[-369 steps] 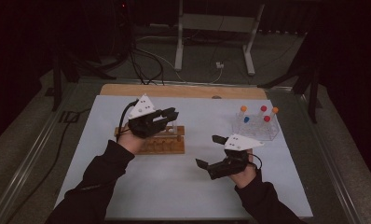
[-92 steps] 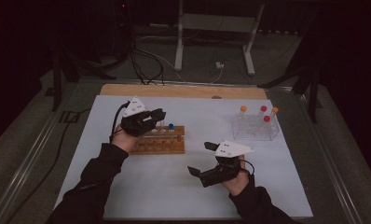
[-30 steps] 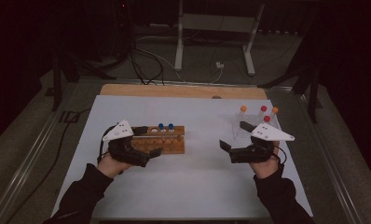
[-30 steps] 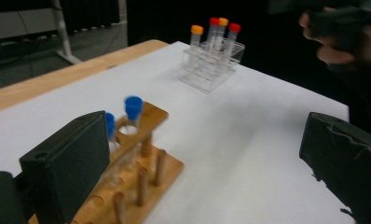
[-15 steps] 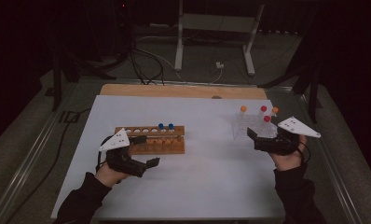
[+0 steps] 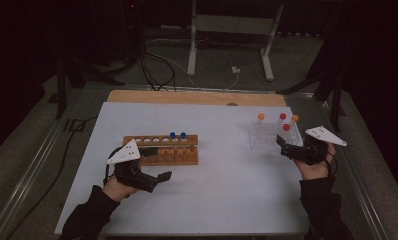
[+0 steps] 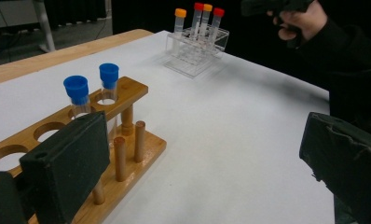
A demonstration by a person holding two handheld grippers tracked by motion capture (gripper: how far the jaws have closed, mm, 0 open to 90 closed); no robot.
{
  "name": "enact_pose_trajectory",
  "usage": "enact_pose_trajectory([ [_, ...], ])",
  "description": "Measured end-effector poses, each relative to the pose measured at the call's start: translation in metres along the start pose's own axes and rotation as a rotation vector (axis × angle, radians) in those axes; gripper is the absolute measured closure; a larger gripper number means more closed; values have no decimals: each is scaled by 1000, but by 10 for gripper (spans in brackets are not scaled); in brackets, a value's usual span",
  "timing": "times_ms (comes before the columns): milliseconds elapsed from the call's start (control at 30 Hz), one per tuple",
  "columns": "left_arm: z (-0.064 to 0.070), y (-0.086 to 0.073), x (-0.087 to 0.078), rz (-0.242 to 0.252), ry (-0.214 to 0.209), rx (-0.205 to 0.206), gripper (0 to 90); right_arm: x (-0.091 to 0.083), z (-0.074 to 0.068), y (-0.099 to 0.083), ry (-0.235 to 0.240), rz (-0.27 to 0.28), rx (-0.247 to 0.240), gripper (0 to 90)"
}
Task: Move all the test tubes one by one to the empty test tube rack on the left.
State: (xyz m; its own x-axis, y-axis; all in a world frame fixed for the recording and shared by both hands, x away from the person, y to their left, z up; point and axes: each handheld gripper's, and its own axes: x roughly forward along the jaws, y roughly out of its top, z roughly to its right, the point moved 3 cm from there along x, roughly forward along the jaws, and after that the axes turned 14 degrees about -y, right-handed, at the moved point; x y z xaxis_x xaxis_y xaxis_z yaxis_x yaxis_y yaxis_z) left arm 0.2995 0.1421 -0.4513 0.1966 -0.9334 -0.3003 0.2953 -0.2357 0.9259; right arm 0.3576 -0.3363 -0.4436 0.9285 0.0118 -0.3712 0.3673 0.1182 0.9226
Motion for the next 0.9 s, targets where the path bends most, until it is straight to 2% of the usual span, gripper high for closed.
enact_pose_trajectory([
  [133, 0, 0, 0, 2, 2, -1, 26, 11, 1, -9, -20, -45, 12, 67],
  [200, 0, 0, 0, 3, 1, -3, 26, 15, 2, -13, -27, -69, 26, 144],
  [267, 0, 0, 0, -1, 5, -1, 26, 20, 2, -16, -36, -88, 35, 165],
  [300, 0, 0, 0, 1, 3, -1, 26, 23, 2, -18, -40, -99, 41, 209],
  [333, 0, 0, 0, 3, 5, -2, 26, 24, 1, -19, -25, -106, 41, 319],
  [367, 0, 0, 0, 4, 4, -2, 26, 25, 1, -20, -18, -109, 38, 387],
  [433, 0, 1, 1, 1, 7, 1, 26, 29, 1, -22, -20, -120, 47, 416],
  [500, 0, 0, 1, 3, 5, -2, 26, 32, 3, -23, -48, -139, 56, 429],
  [767, -1, 0, 2, 1, 2, -8, 26, 43, 7, -23, -47, -151, 79, 572],
  [900, -1, 0, 2, -2, 4, -9, 26, 48, 5, -24, -46, -158, 64, 643],
])
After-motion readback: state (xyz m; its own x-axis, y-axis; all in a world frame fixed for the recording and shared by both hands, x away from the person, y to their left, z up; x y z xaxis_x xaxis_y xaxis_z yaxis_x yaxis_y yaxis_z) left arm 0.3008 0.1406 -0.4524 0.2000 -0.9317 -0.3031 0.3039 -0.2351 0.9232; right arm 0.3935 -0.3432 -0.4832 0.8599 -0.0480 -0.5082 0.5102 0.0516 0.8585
